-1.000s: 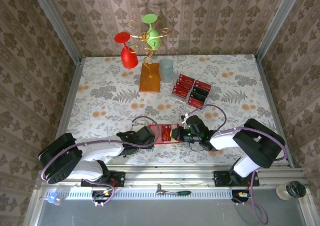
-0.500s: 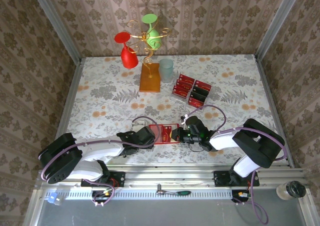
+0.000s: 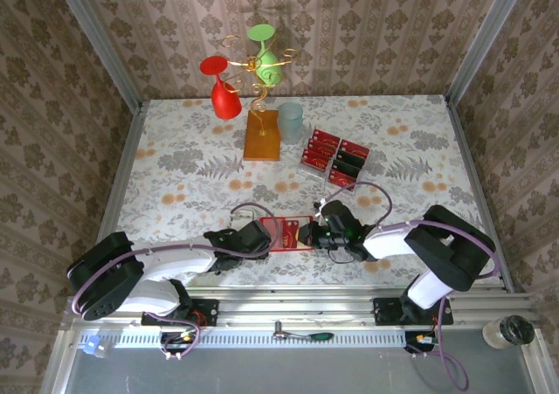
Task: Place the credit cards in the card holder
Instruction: Insert the credit card into the card slot.
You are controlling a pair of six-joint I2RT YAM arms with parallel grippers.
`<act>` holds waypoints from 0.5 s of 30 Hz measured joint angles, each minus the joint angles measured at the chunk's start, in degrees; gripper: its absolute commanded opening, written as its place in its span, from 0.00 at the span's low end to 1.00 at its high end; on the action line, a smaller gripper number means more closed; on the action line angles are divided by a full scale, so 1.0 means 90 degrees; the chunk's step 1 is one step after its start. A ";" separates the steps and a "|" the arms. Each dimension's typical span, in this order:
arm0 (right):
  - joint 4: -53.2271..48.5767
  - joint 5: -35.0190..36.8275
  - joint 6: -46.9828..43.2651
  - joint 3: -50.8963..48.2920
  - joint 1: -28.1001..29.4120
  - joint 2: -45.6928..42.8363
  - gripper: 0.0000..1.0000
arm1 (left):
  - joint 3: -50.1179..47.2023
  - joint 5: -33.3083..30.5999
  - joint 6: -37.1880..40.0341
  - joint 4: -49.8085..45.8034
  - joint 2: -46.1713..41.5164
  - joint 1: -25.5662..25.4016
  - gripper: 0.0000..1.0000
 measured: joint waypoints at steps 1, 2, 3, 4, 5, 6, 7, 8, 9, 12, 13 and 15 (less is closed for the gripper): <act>-0.0049 -0.0015 -0.0007 0.0049 0.0000 0.0022 0.00 | 0.0000 0.0000 0.0000 0.0000 0.0000 0.0000 1.00; -0.0095 -0.0032 -0.0010 0.0095 0.0000 0.0044 0.00 | 0.0000 0.0000 0.0000 0.0000 0.0000 0.0000 1.00; -0.0138 -0.0056 -0.0024 0.0143 0.0000 0.0070 0.00 | 0.0000 0.0000 0.0000 0.0000 0.0000 0.0000 1.00; -0.0180 -0.0075 -0.0039 0.0187 0.0000 0.0100 0.00 | 0.0000 0.0000 0.0000 0.0000 0.0000 0.0000 1.00; -0.0204 -0.0087 -0.0058 0.0219 0.0000 0.0126 0.00 | 0.0000 0.0000 0.0000 0.0000 0.0000 0.0000 1.00; -0.0219 -0.0104 -0.0080 0.0255 0.0000 0.0160 0.00 | 0.0000 0.0000 0.0000 0.0000 0.0000 0.0000 1.00; -0.0253 -0.0129 -0.0104 0.0304 0.0000 0.0194 0.00 | 0.0000 0.0000 0.0000 0.0000 0.0000 0.0000 1.00; -0.0287 -0.0155 -0.0124 0.0352 0.0000 0.0228 0.00 | 0.0000 0.0000 0.0000 0.0000 0.0000 0.0000 1.00; -0.0333 -0.0202 -0.0136 0.0420 0.0000 0.0277 0.00 | 0.0000 0.0000 0.0000 0.0000 0.0000 0.0000 1.00; -0.0488 -0.0352 -0.0175 0.0675 0.0000 0.0459 0.00 | 0.0000 -0.0007 0.0000 0.0000 0.0000 0.0000 1.00; -0.0578 -0.0418 -0.0209 0.0772 0.0000 0.0512 0.04 | 0.0000 -0.0010 0.0000 0.0000 0.0000 0.0000 1.00; -0.0857 -0.0495 -0.0342 0.0974 0.0000 0.0568 0.15 | -0.0002 -0.0015 0.0000 0.0005 0.0000 0.0000 1.00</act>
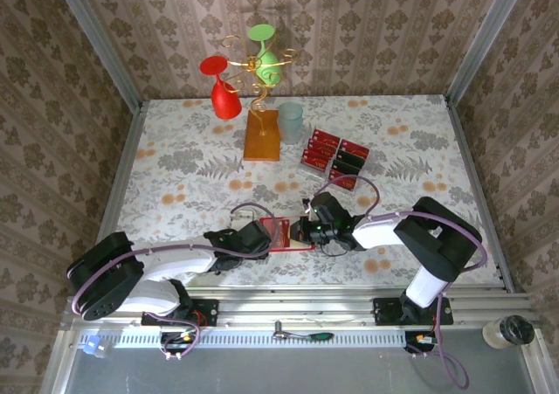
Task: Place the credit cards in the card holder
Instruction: Insert the credit card into the card slot.
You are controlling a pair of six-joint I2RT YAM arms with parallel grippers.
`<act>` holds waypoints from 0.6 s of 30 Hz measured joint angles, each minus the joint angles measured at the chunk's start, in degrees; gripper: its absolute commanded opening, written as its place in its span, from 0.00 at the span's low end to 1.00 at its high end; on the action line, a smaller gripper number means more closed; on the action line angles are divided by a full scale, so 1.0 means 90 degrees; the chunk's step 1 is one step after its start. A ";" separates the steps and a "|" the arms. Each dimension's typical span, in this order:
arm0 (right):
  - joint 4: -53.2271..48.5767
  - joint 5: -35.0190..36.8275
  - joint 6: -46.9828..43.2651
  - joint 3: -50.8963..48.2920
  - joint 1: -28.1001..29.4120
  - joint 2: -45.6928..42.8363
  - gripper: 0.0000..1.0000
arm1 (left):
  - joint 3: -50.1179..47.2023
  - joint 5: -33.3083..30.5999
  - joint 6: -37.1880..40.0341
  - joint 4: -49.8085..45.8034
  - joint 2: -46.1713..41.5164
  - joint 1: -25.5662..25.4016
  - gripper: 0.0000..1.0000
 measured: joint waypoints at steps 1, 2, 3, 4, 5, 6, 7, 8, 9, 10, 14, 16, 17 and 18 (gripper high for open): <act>-0.0216 -0.0036 -0.0119 0.0126 0.0000 0.0002 0.21 | -0.0005 0.0000 -0.0002 0.0002 0.0000 0.0000 1.00; -0.0415 -0.0058 -0.0228 0.0236 0.0000 -0.0002 0.25 | -0.0010 -0.0002 -0.0005 0.0010 -0.0002 0.0000 1.00; -0.0631 -0.0068 -0.0347 0.0342 0.0000 -0.0024 0.26 | -0.0012 -0.0002 -0.0005 0.0019 -0.0005 -0.0002 1.00; -0.0867 -0.0063 -0.0461 0.0444 0.0000 -0.0078 0.27 | -0.0022 -0.0002 -0.0007 0.0027 -0.0007 -0.0002 1.00; -0.1107 -0.0044 -0.0568 0.0522 0.0000 -0.0160 0.27 | -0.0039 -0.0005 -0.0019 0.0049 -0.0019 -0.0007 1.00; -0.1297 -0.0022 -0.0663 0.0573 0.0000 -0.0240 0.27 | -0.0058 -0.0005 -0.0039 0.0073 -0.0032 -0.0007 1.00; -0.1501 0.0024 -0.0775 0.0629 0.0000 -0.0350 0.27 | -0.0073 -0.0005 -0.0051 0.0085 -0.0041 -0.0012 1.00; -0.1685 0.0073 -0.0869 0.0682 0.0000 -0.0444 0.23 | -0.0087 -0.0010 -0.0068 0.0104 -0.0044 -0.0024 1.00; -0.1817 0.0107 -0.0952 0.0726 0.0000 -0.0505 0.18 | -0.0092 -0.0027 -0.0075 0.0119 -0.0044 -0.0036 1.00; -0.1953 0.0136 -0.1027 0.0784 0.0000 -0.0544 0.14 | -0.0092 -0.0029 -0.0092 0.0119 -0.0044 -0.0036 1.00; -0.2285 0.0182 -0.1273 0.0991 0.0000 -0.0527 0.05 | -0.0095 -0.0032 -0.0097 0.0119 -0.0044 -0.0036 1.00; -0.2339 0.0185 -0.1307 0.1115 0.0000 -0.0449 0.03 | -0.0097 -0.0034 -0.0100 0.0121 -0.0046 -0.0036 1.00; -0.2336 0.0185 -0.1328 0.1175 0.0000 -0.0389 0.03 | -0.0100 -0.0034 -0.0097 0.0121 -0.0056 -0.0036 1.00; -0.2334 0.0182 -0.1338 0.1226 0.0000 -0.0318 0.03 | -0.0107 -0.0032 -0.0100 0.0124 -0.0061 -0.0036 1.00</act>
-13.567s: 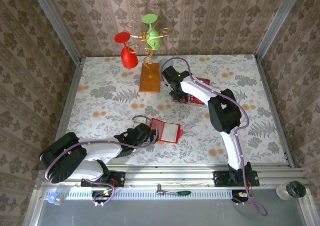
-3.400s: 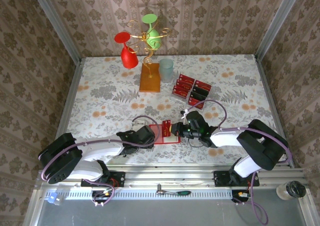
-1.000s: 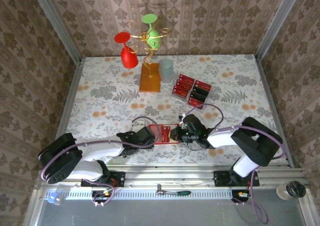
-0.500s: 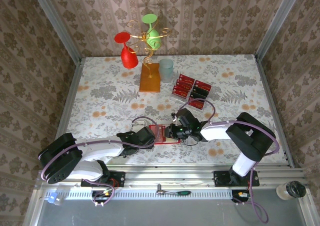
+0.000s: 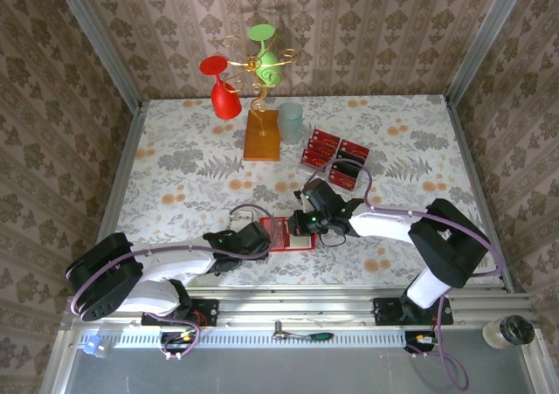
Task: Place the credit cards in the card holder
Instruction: Insert the credit card into the card slot.
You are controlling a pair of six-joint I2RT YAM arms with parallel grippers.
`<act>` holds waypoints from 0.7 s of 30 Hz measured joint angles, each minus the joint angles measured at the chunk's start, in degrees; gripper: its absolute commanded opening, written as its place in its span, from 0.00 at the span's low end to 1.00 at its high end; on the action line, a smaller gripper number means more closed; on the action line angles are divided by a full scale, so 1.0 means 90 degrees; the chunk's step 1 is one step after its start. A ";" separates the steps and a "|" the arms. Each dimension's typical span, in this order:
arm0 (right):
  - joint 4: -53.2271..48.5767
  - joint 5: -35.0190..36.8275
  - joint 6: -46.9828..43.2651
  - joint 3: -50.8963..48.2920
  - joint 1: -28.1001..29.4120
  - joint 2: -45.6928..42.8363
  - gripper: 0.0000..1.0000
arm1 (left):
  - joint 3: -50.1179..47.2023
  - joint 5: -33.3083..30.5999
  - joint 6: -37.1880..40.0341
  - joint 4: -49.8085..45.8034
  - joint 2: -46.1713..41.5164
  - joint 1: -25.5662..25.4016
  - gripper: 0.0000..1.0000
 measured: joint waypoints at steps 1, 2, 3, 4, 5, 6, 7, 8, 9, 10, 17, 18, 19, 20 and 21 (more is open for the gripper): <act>0.0002 0.0000 0.0002 0.0044 0.0000 0.0078 0.03 | -0.0015 -0.0002 0.0000 0.0012 -0.0012 0.0000 1.00; 0.0002 0.0000 0.0002 0.0075 0.0000 0.0160 0.02 | -0.0022 -0.0005 0.0000 0.0017 -0.0024 0.0000 1.00; 0.0005 -0.0002 0.0005 0.0092 0.0000 0.0231 0.02 | -0.0024 -0.0005 0.0000 0.0017 -0.0027 0.0000 1.00; 0.0007 -0.0007 0.0005 0.0097 0.0002 0.0311 0.01 | -0.0024 -0.0007 0.0000 0.0019 -0.0027 0.0000 1.00; 0.0005 -0.0007 0.0005 0.0097 0.0007 0.0386 0.01 | -0.0024 -0.0010 0.0000 0.0019 -0.0027 0.0000 1.00; 0.0005 -0.0007 0.0005 0.0097 0.0012 0.0449 0.01 | -0.0024 -0.0015 0.0000 0.0019 -0.0027 0.0000 1.00; 0.0005 -0.0012 0.0007 0.0097 0.0024 0.0525 0.01 | -0.0024 -0.0015 0.0000 0.0019 -0.0029 0.0000 1.00; 0.0017 -0.0029 0.0010 0.0102 0.0036 0.0595 0.01 | -0.0024 -0.0015 0.0000 0.0019 -0.0029 0.0000 1.00; 0.0046 -0.0058 0.0024 0.0117 0.0039 0.0636 0.01 | -0.0027 -0.0015 0.0000 0.0022 -0.0029 0.0000 1.00; 0.0051 -0.0080 0.0027 0.0168 0.0044 0.0668 0.01 | -0.0027 -0.0017 0.0000 0.0022 -0.0029 0.0000 1.00; 0.0158 -0.0100 0.0056 0.0425 0.0243 0.0967 0.00 | -0.0027 -0.0017 0.0000 0.0017 -0.0041 0.0000 1.00; 0.0172 -0.0102 0.0061 0.0444 0.0255 0.0996 0.00 | -0.0027 -0.0017 0.0000 -0.0002 -0.0068 0.0000 1.00; 0.0170 -0.0102 0.0075 0.0471 0.0267 0.1025 0.00 | -0.0029 -0.0019 0.0000 -0.0046 -0.0117 0.0000 1.00; 0.0170 -0.0107 0.0078 0.0491 0.0274 0.1044 0.00 | -0.0032 -0.0019 0.0000 -0.0087 -0.0187 0.0002 1.00; 0.0170 -0.0112 0.0083 0.0505 0.0277 0.1059 0.00 | -0.0034 -0.0019 0.0000 -0.0138 -0.0279 0.0007 1.00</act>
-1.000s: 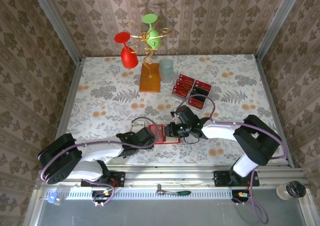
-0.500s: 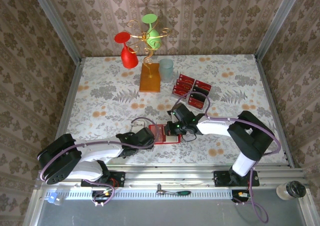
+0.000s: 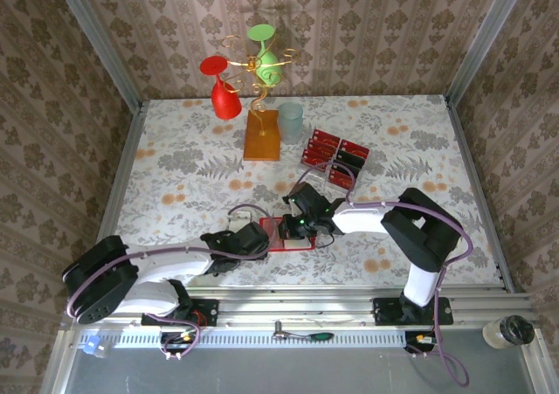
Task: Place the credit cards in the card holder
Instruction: Insert the credit card into the card slot.
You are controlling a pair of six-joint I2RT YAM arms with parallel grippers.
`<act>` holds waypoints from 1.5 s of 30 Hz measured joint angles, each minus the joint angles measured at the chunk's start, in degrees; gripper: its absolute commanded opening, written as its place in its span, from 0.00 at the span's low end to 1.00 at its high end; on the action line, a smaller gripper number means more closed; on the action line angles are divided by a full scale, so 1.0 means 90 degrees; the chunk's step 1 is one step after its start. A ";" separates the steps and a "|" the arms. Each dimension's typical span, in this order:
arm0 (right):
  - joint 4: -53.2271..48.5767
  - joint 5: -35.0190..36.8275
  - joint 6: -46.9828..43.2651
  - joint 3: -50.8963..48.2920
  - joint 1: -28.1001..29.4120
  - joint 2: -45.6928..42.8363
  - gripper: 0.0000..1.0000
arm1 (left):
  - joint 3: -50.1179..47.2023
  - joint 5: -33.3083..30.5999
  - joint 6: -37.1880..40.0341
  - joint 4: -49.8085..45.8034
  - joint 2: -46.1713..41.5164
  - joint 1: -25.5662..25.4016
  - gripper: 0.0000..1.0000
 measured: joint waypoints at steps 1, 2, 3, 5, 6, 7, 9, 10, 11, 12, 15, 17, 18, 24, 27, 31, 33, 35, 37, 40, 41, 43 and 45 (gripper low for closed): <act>0.0000 -0.0010 0.0017 0.0007 0.0002 0.0007 0.00 | -0.0007 0.0000 0.0000 -0.0036 -0.0112 0.0017 1.00; 0.0000 -0.0012 0.0017 0.0010 0.0002 0.0012 0.01 | -0.0019 0.0002 -0.0002 -0.0061 -0.0240 0.0056 1.00; 0.0000 -0.0012 0.0019 0.0010 0.0002 0.0012 0.01 | -0.0027 0.0005 -0.0002 -0.0083 -0.0342 0.0102 1.00; -0.0005 -0.0012 0.0017 0.0017 0.0002 0.0012 0.01 | -0.0029 0.0024 0.0002 -0.0109 -0.0537 0.0270 1.00; -0.0017 -0.0010 0.0017 0.0027 0.0002 0.0012 0.01 | -0.0029 0.0039 0.0005 -0.0109 -0.0595 0.0352 1.00; -0.0041 -0.0010 0.0017 0.0039 0.0002 0.0012 0.01 | -0.0029 0.0058 0.0007 -0.0107 -0.0636 0.0432 1.00; -0.0121 -0.0007 0.0012 0.0080 0.0002 0.0010 0.02 | -0.0029 0.0100 0.0034 -0.0107 -0.0661 0.0561 1.00; -0.0168 0.0000 0.0010 0.0100 0.0002 0.0002 0.02 | -0.0029 0.0124 0.0063 -0.0107 -0.0661 0.0610 1.00; -0.0204 0.0017 -0.0005 0.0112 0.0002 -0.0012 0.03 | -0.0029 0.0153 0.0092 -0.0107 -0.0661 0.0634 1.00; -0.0255 0.0022 -0.0017 0.0119 0.0002 -0.0039 0.03 | -0.0029 0.0177 0.0119 -0.0095 -0.0656 0.0648 1.00; -0.0466 0.0092 -0.0061 0.0151 0.0005 -0.0211 0.03 | -0.0027 0.0262 0.0177 -0.0017 -0.0595 0.0668 1.00; -0.0588 0.0177 -0.0095 0.0192 0.0005 -0.0350 0.03 | -0.0027 0.0323 0.0187 0.0049 -0.0483 0.0668 1.00; -0.0636 0.0197 -0.0114 0.0211 0.0005 -0.0403 0.03 | -0.0027 0.0350 0.0197 0.0073 -0.0425 0.0668 1.00; -0.0855 0.0364 -0.0272 0.0287 0.0015 -0.0532 0.02 | -0.0027 0.0408 0.0199 0.0163 -0.0199 0.0668 1.00; -0.0913 0.0376 -0.0321 0.0291 0.0015 -0.0525 0.02 | -0.0027 0.0408 0.0199 0.0165 -0.0194 0.0668 1.00; -0.0918 0.0379 -0.0367 0.0318 0.0015 -0.0423 0.01 | -0.0029 0.0408 0.0199 0.0165 -0.0180 0.0668 1.00; -0.0920 0.0381 -0.0369 0.0333 0.0015 -0.0342 0.01 | -0.0029 0.0408 0.0199 0.0168 -0.0146 0.0668 1.00; -0.0962 0.0379 -0.0369 0.0350 0.0015 -0.0294 0.01 | -0.0029 0.0408 0.0199 0.0170 -0.0100 0.0668 1.00; -0.1005 0.0379 -0.0376 0.0408 0.0015 -0.0233 0.01 | -0.0029 0.0406 0.0199 0.0177 -0.0053 0.0668 1.00; -0.1015 0.0381 -0.0408 0.0486 0.0015 -0.0170 0.00 | -0.0029 0.0406 0.0197 0.0185 0.0002 0.0668 1.00; -0.1025 0.0381 -0.0415 0.0503 0.0015 -0.0153 0.01 | -0.0029 0.0406 0.0199 0.0187 0.0017 0.0668 1.00; -0.1030 0.0384 -0.0415 0.0532 0.0015 -0.0112 0.00 | -0.0029 0.0398 0.0197 0.0197 0.0051 0.0668 1.00; -0.1035 0.0386 -0.0415 0.0539 0.0015 -0.0068 0.00 | -0.0029 0.0384 0.0197 0.0206 0.0063 0.0668 1.00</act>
